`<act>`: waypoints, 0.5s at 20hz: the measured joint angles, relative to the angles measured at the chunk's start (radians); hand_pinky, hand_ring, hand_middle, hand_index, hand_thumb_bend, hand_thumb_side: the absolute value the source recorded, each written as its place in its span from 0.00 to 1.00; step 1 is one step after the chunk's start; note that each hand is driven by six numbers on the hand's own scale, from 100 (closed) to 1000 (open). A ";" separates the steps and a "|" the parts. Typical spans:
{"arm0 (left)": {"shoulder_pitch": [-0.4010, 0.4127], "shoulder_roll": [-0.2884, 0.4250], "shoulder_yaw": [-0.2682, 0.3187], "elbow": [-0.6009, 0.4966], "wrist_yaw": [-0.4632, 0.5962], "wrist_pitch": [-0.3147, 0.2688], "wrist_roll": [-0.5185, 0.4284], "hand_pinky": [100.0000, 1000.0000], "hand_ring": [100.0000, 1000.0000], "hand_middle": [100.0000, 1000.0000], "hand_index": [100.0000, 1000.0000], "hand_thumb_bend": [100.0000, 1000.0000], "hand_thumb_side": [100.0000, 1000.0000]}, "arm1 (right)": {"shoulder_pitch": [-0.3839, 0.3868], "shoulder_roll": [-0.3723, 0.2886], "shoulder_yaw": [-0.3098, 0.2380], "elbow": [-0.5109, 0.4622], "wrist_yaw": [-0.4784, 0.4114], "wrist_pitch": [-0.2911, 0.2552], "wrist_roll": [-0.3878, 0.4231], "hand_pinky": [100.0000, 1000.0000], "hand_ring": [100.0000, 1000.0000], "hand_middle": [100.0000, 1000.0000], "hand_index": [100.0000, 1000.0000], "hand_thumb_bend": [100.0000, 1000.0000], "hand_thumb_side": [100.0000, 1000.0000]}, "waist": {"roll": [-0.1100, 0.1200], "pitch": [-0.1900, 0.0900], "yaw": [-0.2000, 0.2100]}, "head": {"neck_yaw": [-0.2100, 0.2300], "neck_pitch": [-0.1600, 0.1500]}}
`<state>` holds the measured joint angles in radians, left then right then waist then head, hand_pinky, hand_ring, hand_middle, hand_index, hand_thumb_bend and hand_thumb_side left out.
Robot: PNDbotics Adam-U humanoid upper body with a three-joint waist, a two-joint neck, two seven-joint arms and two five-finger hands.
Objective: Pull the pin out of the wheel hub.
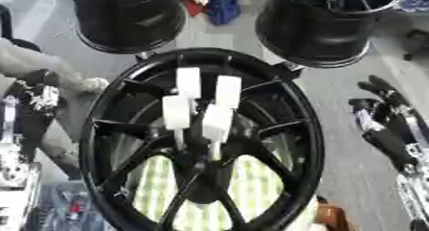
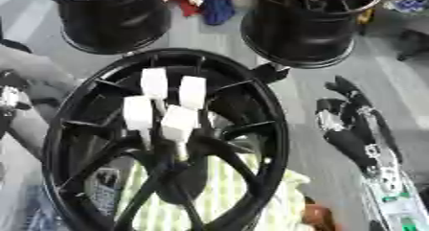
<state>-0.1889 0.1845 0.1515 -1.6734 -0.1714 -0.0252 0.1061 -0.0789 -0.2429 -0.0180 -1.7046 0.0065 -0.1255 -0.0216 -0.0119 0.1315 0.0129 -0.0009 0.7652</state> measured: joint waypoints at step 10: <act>-0.032 0.203 -0.056 -0.078 0.008 0.010 -0.064 0.49 0.70 0.66 0.78 0.21 0.54 | 0.000 0.000 0.000 0.000 0.000 0.001 0.001 0.80 0.72 0.85 0.95 0.00 0.21 | 0.006 -0.003 -0.011 | 0.007 0.000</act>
<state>-0.2212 0.3880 0.0954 -1.7510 -0.1635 -0.0148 0.0420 -0.0786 -0.2429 -0.0179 -1.7046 0.0065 -0.1249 -0.0208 -0.0063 0.1282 0.0015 0.0059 0.7652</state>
